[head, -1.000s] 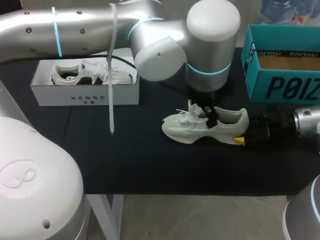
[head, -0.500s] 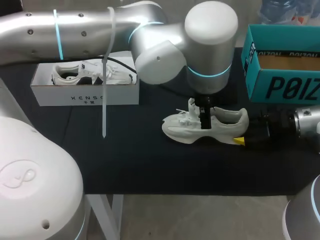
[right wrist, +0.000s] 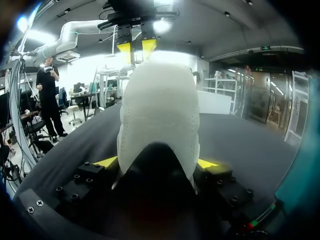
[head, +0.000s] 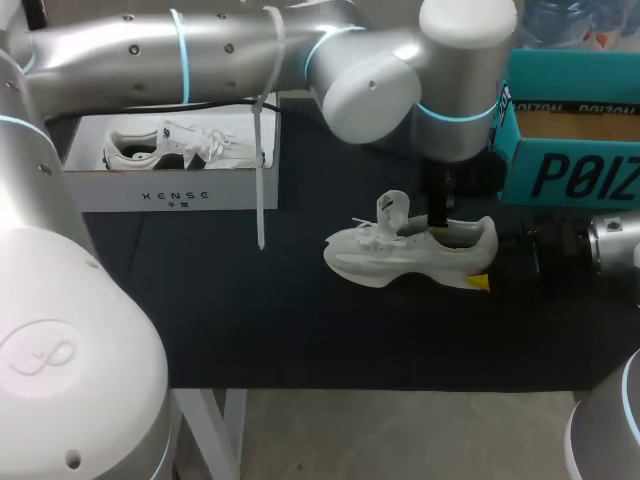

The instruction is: Take the shoe out of the shoebox, open the shoe tongue, remove and reinsert the insole, then place the shoe into the shoebox

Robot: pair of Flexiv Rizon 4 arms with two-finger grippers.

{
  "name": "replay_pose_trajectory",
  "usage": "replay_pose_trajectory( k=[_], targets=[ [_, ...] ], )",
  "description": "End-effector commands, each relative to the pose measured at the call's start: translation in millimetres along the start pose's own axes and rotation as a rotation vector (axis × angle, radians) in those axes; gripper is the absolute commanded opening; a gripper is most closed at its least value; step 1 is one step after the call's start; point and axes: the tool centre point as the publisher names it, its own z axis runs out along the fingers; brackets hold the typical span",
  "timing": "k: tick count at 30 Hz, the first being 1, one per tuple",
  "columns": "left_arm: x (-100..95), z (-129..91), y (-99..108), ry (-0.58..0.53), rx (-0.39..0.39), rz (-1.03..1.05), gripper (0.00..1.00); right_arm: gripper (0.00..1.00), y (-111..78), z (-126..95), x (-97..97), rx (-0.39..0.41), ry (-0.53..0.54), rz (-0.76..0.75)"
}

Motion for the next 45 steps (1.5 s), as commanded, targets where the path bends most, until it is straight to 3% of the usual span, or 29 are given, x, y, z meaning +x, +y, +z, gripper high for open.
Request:
replay_pose_trajectory(
  k=[1, 12, 28, 45],
  targets=[
    [-10.8, 2, -12, 0.035, -0.026, 0.018, 0.0, 0.0, -2.8, 2, -1.1, 0.002, -0.001, 0.0],
    [-22.7, 36, -4, 0.071, -0.065, 0.037, 0.0, 0.0, -2.8, 2, -1.1, 0.002, -0.001, 0.0],
    [-10.9, 88, 0, 0.103, -0.062, 0.071, 0.0, 0.0, -2.8, 2, -1.1, 0.002, -0.001, 0.0],
    [9.5, 103, 6, 0.077, -0.065, 0.107, 0.0, 0.0, -2.8, 2, -1.1, 0.002, -0.001, 0.0]
  ],
)
